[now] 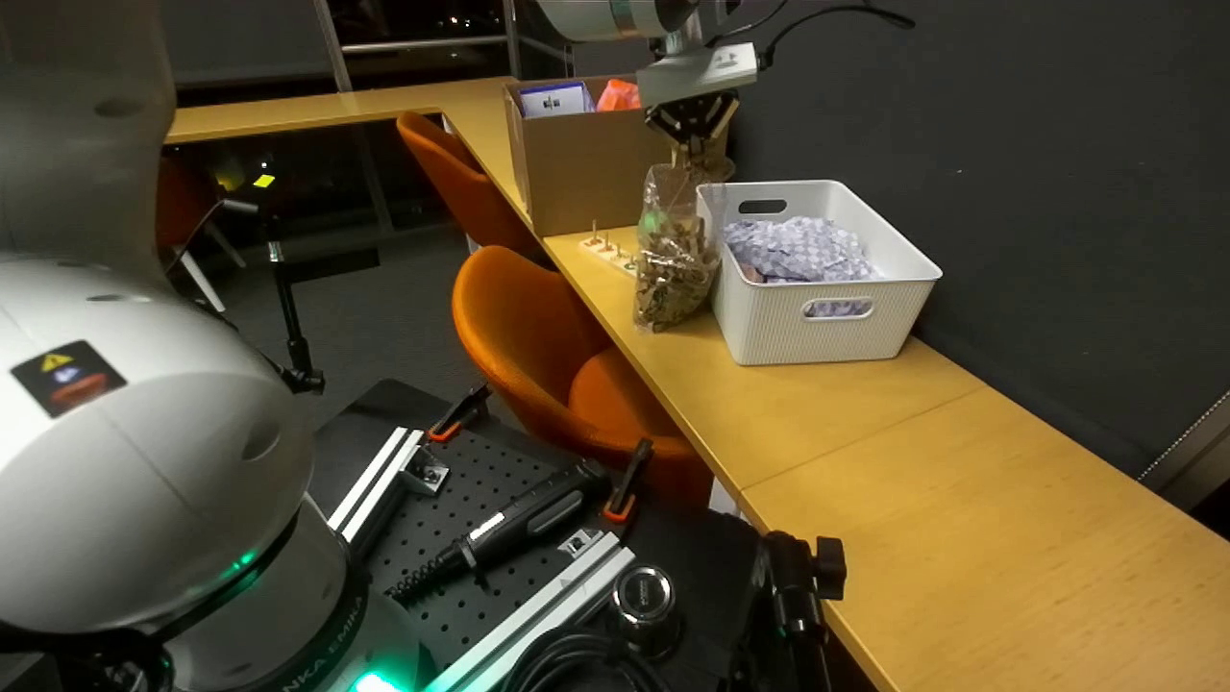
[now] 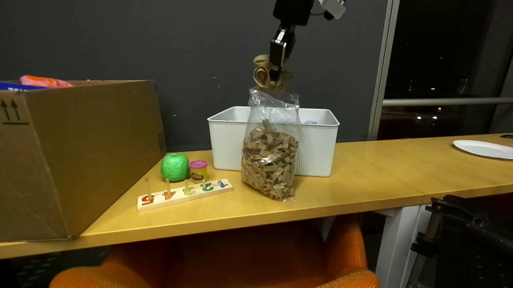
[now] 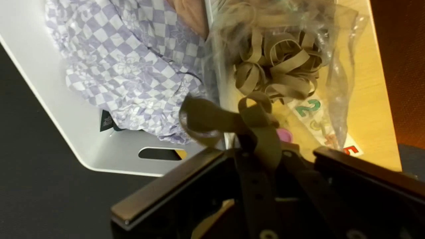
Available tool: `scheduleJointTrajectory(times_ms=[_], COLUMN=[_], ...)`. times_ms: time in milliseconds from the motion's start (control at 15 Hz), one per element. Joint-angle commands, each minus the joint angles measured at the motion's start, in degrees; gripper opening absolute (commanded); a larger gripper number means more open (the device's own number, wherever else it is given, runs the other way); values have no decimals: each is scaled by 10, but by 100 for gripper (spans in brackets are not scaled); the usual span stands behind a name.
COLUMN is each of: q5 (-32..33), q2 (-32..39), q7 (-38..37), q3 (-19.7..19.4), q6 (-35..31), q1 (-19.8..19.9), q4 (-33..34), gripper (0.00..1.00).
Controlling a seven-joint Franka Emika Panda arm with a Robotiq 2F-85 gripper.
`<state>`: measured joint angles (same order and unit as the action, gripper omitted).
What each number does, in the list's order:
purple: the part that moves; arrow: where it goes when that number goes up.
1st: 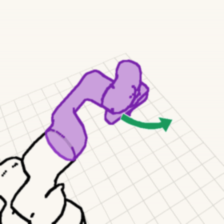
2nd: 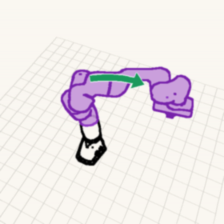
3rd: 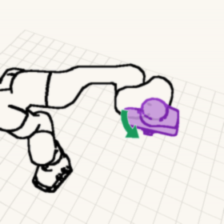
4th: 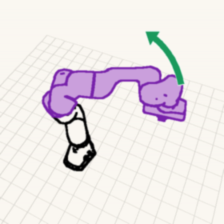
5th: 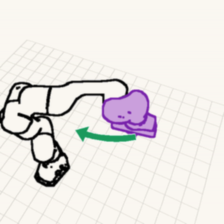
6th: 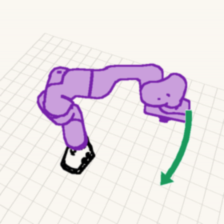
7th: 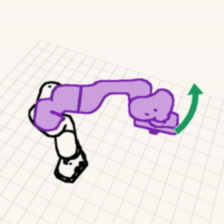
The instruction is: Remove the rubber band from the packet
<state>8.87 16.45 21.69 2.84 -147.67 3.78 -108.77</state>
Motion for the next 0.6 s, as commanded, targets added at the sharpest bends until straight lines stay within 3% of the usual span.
scheduleJointTrajectory(times_ms=[0, 267, 533], q5=[21, 26, 25], q2=[-46, -52, -5], q7=[-20, -20, -16], q3=[-12, -11, -5], q6=[24, 49, 88], q1=[-15, -19, -32], q4=[-4, 36, 132], gripper=[2, 2, 2])
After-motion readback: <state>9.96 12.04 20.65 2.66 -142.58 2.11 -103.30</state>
